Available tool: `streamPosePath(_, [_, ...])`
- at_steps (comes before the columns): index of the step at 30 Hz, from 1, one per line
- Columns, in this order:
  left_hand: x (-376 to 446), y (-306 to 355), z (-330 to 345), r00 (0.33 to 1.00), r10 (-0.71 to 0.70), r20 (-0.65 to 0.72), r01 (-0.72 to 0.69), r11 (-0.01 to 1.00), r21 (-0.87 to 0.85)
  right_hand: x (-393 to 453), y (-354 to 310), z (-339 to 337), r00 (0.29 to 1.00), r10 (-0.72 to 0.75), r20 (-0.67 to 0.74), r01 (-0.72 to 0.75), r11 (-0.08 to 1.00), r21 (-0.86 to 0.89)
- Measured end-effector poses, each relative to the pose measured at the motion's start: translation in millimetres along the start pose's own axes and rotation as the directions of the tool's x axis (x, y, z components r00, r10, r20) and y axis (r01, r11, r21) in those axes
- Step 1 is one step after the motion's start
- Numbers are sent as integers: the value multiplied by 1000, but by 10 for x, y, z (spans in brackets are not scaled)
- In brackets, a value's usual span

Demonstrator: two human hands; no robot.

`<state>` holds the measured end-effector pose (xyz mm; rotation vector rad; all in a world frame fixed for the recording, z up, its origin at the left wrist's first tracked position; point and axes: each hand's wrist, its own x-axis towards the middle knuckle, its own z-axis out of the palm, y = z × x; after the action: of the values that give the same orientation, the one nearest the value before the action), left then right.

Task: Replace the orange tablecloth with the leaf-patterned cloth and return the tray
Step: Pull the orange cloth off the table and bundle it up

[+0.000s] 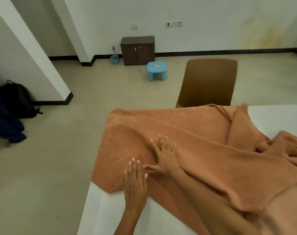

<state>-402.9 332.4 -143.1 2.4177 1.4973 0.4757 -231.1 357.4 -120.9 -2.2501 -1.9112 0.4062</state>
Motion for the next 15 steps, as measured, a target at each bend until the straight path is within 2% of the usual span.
streamPosePath(3, [243,-164,58,999,-33,-35,32,999,-23,190,48,170,996,-29,84,34,998,-50])
streamPosePath(6, [565,-306,113,998,-9,-57,8,1000,-22,258,99,342,999,15,39,-13,998,-58])
streamPosePath(9, [877,-454,208,998,35,-46,-35,999,-4,298,124,407,997,34,-62,-34,999,6])
streamPosePath(11, [1062,-487,260,997,75,-23,-75,997,1,297,164,452,983,6,-186,-1,1000,29])
streamPosePath(15, [1387,-420,361,971,234,42,-235,972,14,246,245,517,937,-32,-347,63,995,79])
